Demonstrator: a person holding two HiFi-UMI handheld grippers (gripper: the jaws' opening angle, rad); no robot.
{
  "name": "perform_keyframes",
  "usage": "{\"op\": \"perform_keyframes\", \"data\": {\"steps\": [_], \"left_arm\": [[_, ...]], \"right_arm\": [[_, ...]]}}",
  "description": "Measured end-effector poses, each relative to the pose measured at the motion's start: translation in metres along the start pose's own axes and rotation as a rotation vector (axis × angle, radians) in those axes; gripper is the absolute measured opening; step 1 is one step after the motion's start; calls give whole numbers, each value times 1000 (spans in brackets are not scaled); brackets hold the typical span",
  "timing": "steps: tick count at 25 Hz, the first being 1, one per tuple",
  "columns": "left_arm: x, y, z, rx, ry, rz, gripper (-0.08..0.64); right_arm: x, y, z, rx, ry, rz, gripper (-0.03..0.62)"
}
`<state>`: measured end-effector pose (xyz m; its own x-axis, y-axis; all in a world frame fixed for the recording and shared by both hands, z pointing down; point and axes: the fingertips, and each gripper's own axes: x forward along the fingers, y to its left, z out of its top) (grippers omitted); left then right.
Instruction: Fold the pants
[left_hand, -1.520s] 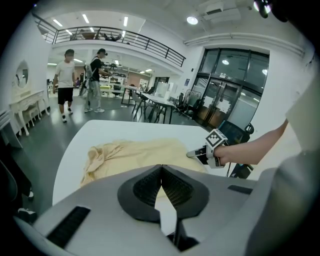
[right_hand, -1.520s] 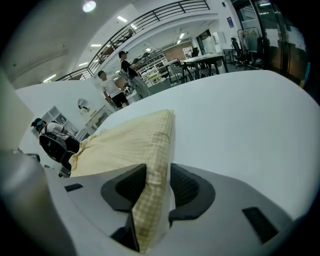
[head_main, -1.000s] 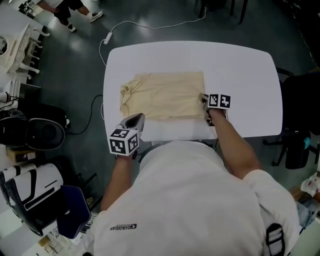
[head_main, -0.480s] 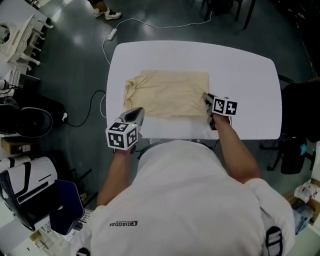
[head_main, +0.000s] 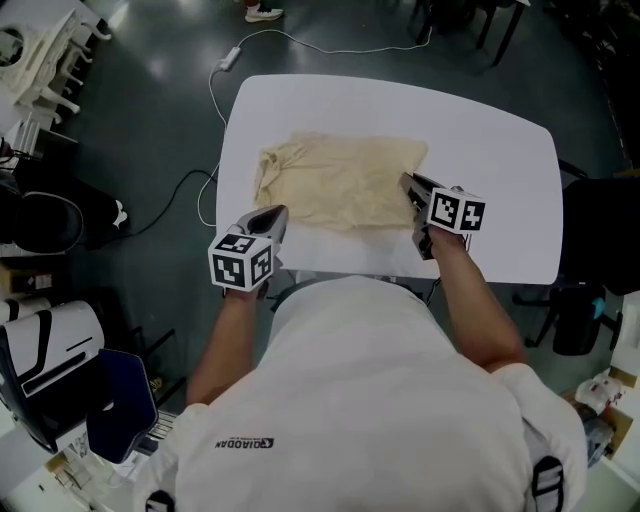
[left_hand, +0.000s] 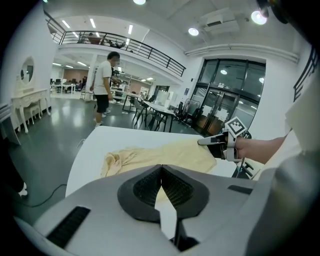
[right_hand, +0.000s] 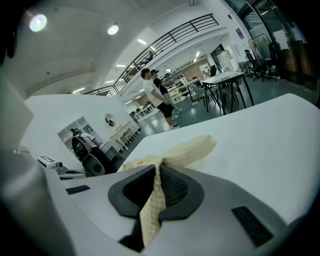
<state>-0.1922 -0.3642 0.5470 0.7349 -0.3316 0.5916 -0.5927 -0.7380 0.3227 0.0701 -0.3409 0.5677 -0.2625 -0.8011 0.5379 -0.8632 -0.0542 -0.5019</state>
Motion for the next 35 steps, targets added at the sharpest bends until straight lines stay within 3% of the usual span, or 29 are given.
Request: {"op": "perform_keyframes", "data": {"steps": [7,21,29,35], "left_arm": [[-12,16,-1,-25,-18,6,28],[-57,72,-18,-97,-60,45,28],[-94,109,-34,-138,-80,97,28],[-116,129,-49,-179,-89,132,28]], "right_arm": [[12,63,23,3,-20,96,48],[85,180,29,-65,14,176,48],[148,231,-4,-201,135,163,49],[201,245,-41,-379,244,93,57]]}}
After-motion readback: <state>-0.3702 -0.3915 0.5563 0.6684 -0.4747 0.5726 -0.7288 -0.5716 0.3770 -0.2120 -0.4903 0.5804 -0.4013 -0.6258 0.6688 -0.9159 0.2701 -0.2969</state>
